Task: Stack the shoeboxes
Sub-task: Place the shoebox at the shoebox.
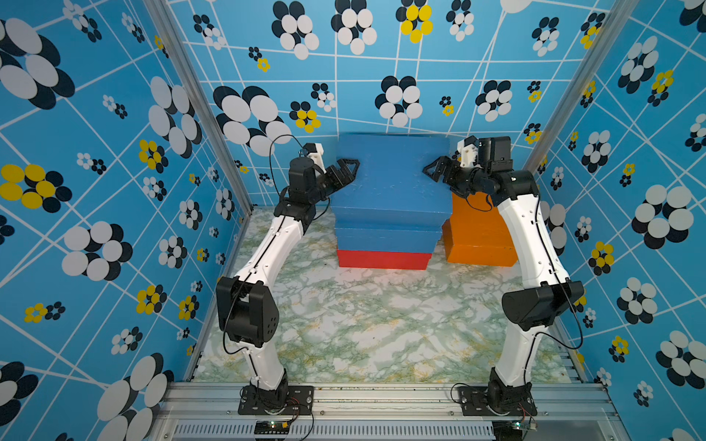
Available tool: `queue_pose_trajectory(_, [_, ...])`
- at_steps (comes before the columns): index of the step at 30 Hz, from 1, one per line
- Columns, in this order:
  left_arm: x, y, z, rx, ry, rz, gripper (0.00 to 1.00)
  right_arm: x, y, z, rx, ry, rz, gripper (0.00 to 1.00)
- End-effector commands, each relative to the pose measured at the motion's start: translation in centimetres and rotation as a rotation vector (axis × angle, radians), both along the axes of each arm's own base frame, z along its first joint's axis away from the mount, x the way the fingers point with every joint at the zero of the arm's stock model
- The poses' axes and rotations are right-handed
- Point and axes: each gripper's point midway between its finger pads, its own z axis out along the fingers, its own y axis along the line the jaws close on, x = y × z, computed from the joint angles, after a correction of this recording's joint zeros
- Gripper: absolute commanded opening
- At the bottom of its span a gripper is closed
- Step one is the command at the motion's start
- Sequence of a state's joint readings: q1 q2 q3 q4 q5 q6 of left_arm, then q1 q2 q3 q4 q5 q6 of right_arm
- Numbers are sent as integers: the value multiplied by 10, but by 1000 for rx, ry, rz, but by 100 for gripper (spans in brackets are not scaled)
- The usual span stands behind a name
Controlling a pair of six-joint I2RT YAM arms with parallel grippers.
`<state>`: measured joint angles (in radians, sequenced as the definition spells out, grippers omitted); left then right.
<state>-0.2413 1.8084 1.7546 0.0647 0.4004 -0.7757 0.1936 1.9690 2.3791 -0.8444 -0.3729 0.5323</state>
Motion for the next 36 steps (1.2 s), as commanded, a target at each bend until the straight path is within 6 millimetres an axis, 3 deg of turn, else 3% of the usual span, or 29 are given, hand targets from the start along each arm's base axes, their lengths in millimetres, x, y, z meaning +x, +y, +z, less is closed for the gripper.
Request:
queue_pose_trajectory(1, [-31,-51,-7,-17,34,-244,100,-14,54,8,124,-5,211,99])
queue_pose_trajectory(13, [-25,-35,-22,59,75,-209,100,-10,49,3,119,5,191,99])
queue_pose_trajectory(20, [-22,-35,-22,79,79,-211,100,-4,45,-4,113,19,175,99])
queue_pose_trajectory(21, [-18,-36,-30,82,95,-212,100,-3,45,-6,112,24,174,99])
queue_pose_trajectory(36, [-9,-38,-52,113,139,-219,100,5,32,-20,78,50,126,99])
